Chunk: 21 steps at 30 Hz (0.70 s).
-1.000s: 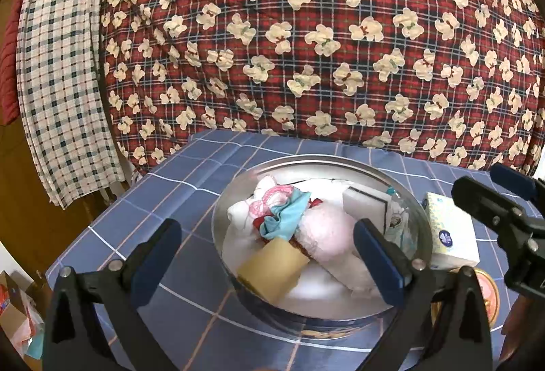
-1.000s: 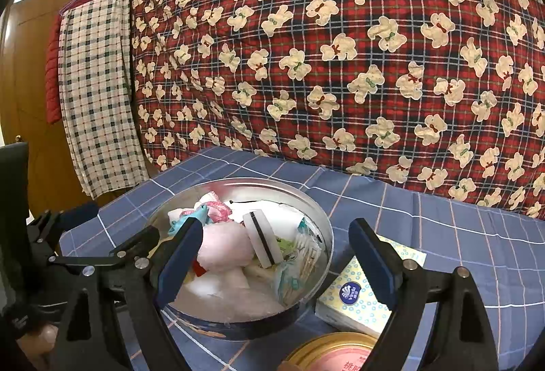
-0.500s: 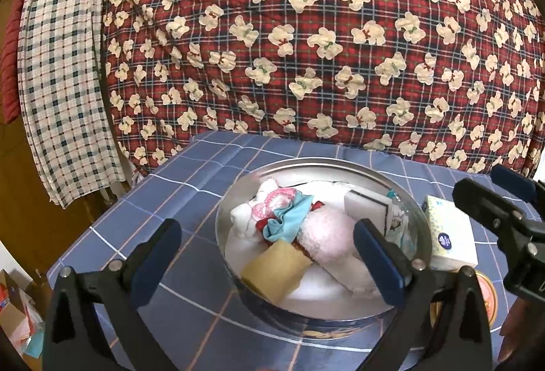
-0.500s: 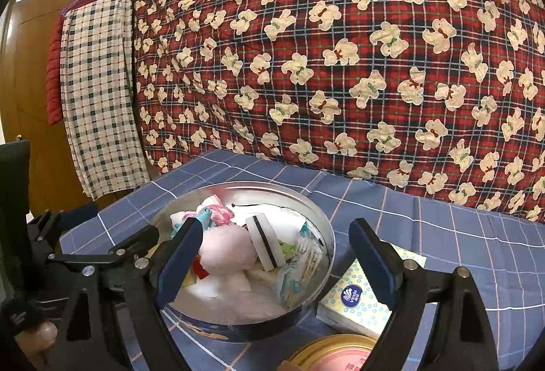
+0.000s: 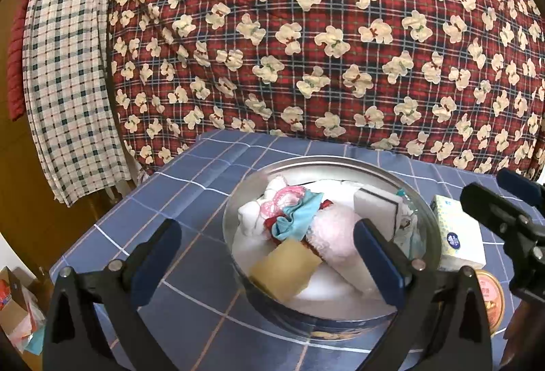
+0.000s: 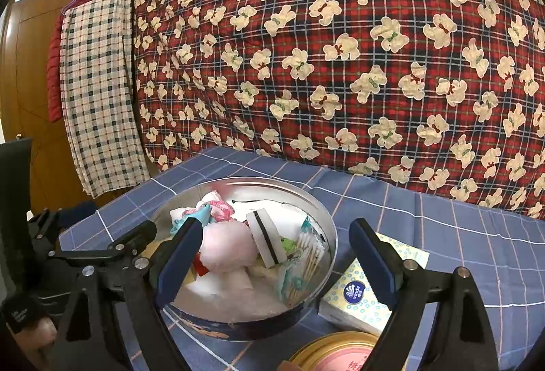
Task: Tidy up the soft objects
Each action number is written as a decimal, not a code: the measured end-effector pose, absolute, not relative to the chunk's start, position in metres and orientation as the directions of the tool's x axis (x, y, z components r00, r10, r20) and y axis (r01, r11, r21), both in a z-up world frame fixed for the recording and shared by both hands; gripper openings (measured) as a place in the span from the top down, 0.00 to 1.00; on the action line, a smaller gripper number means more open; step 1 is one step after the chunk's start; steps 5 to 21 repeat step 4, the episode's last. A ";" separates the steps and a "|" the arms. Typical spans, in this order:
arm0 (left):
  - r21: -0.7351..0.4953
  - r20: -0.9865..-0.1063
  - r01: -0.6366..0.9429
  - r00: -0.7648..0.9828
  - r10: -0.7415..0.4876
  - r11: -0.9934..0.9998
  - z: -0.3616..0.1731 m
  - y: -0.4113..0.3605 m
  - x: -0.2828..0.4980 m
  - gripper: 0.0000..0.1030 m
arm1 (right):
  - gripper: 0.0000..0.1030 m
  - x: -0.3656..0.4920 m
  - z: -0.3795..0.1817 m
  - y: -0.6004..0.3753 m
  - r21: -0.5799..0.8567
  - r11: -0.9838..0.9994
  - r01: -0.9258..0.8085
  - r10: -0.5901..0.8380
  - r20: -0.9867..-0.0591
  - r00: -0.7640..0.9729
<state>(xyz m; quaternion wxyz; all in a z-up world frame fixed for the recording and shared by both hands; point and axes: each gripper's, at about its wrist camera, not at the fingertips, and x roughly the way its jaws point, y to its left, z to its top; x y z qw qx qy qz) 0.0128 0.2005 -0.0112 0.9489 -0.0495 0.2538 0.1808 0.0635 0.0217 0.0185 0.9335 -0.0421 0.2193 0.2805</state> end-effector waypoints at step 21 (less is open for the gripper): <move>0.002 -0.494 -0.352 0.813 0.307 0.936 -0.010 0.197 0.012 0.01 | 0.13 0.064 0.019 0.022 0.040 0.839 -0.543 0.505 -0.432 0.747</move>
